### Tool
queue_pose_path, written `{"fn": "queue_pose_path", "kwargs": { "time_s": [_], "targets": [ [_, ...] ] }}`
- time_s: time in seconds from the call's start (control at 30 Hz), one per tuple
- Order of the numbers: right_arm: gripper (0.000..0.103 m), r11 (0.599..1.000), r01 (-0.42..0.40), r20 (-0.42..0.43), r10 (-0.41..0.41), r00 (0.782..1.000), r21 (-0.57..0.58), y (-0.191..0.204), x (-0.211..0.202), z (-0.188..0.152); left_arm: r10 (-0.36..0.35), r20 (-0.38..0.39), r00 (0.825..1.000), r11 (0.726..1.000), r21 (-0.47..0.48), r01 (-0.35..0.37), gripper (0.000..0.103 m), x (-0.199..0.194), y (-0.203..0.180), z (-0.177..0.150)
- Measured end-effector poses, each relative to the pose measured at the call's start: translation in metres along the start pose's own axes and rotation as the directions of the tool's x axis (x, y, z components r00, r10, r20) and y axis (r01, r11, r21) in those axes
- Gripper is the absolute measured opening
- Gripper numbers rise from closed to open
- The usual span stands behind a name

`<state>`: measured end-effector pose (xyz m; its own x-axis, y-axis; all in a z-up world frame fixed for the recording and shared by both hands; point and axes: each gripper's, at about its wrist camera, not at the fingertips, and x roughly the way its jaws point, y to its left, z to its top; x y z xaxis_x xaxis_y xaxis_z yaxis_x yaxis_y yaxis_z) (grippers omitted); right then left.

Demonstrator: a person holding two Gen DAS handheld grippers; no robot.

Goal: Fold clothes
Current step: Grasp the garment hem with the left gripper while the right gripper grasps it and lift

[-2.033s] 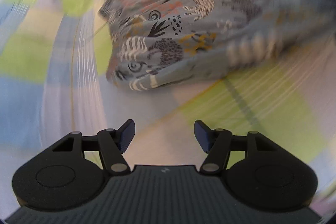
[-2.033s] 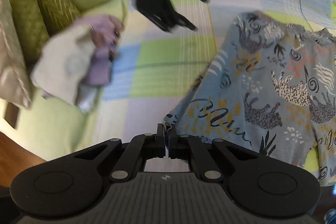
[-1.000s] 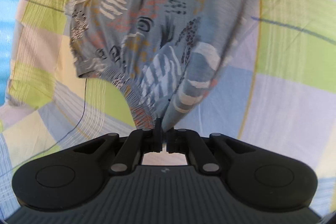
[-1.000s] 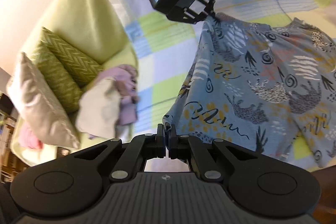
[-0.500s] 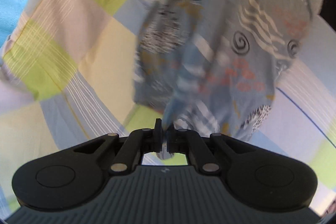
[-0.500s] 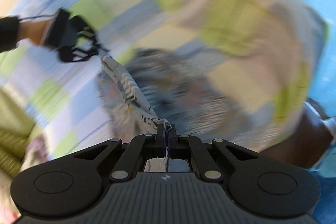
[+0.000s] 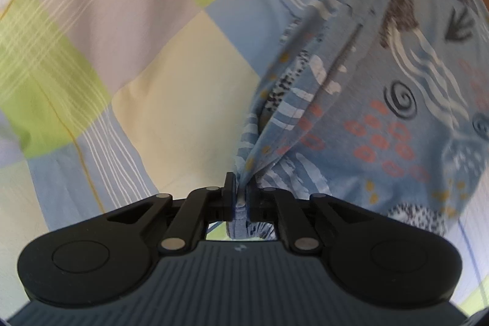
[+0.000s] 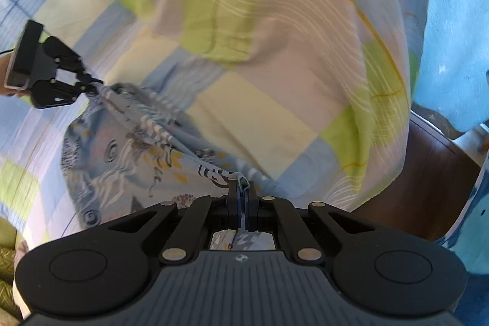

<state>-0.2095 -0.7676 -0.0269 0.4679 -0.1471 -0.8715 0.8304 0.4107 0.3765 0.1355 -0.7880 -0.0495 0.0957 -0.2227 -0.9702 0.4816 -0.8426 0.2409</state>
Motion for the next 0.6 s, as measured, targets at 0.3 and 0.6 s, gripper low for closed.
{"fn": "queue_pose_path", "kwargs": {
  "time_s": [0.3,0.6],
  "targets": [
    [0.001,0.999,0.013,0.015,-0.014,1.0,0.034,-0.011,0.007,-0.003,-0.012,0.058,0.998,0.995,-0.103,0.018,0.005,-0.011,0.015,-0.006],
    [0.023,0.993,0.105,-0.053,-0.103,0.993,0.047,-0.025,0.012,-0.008,0.045,0.023,0.999,0.952,-0.304,-0.036,0.038,-0.012,0.033,-0.015]
  ]
}}
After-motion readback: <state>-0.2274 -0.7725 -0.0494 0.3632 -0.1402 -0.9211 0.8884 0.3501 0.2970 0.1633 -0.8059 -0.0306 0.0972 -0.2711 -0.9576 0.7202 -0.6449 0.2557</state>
